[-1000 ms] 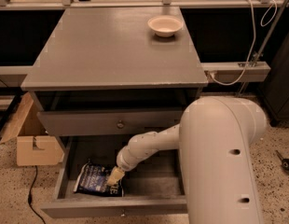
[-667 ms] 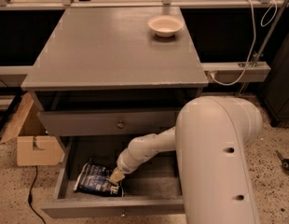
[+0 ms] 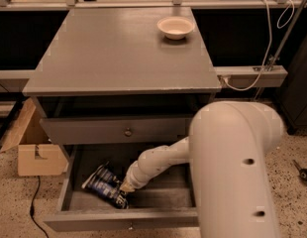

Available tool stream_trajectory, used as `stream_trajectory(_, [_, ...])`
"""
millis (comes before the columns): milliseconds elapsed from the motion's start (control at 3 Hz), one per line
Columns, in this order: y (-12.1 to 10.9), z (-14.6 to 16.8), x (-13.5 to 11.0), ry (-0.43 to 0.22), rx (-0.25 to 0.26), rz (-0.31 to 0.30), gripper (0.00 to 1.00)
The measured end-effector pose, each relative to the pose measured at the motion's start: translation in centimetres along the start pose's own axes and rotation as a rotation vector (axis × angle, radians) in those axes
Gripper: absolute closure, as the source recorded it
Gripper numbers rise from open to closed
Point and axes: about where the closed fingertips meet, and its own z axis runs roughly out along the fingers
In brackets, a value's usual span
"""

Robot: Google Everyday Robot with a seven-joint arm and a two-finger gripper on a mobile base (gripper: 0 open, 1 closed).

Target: Pick blue chip bag from middle drawer and place on counter

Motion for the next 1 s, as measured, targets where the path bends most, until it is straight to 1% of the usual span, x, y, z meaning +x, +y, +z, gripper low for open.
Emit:
stream_trajectory(333, [2.2, -2.9, -1.6, -0.12, -0.004, -0.108, 1.0])
stream_trajectory(667, [5.6, -4.8, -2.2, -0.223, -0.07, -0.168, 1.0])
stream_trajectory(1000, [8.9, -9.0, -4.2, -0.356, -0.143, -0.234, 1.0])
